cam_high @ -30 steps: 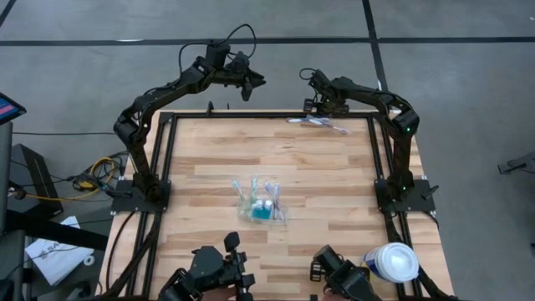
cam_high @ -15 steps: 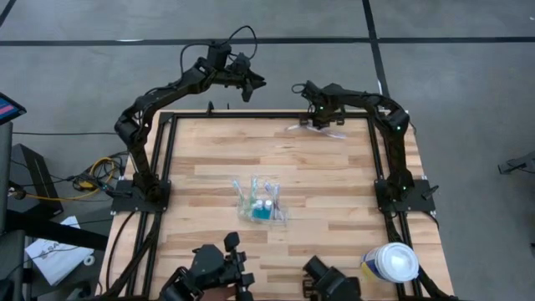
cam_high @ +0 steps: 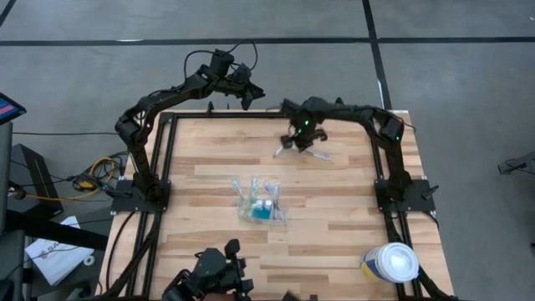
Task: Pick & Place toothbrushing station
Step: Put the purple toothbrush into the transparent organizer
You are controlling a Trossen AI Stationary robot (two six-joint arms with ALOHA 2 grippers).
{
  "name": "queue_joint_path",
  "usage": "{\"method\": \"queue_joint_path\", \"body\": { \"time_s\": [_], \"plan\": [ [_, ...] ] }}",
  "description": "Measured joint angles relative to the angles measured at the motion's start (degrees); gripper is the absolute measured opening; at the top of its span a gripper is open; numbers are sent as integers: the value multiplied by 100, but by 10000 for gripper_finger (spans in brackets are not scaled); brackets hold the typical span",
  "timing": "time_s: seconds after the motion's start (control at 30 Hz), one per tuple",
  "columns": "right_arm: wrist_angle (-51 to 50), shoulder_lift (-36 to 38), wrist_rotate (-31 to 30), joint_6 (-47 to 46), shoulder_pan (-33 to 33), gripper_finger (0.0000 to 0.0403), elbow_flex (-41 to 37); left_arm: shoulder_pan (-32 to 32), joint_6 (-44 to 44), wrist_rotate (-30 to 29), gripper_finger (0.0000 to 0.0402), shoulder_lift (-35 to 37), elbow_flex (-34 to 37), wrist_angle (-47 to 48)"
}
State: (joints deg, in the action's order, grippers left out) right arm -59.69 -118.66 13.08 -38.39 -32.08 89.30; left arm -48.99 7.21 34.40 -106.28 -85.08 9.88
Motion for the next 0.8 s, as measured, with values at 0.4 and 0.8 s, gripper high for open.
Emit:
{"method": "queue_joint_path", "body": {
  "time_s": [0.4, 0.8],
  "plan": [
    [326, 602, -360, -118, 1429, 0, 254, 7, -64, 90, 106, 111, 0, -292],
    [-999, 1837, -1369, 1788, 690, 114, 329, 20, -57, 196, 106, 696, 0, -427]
  ]
}}
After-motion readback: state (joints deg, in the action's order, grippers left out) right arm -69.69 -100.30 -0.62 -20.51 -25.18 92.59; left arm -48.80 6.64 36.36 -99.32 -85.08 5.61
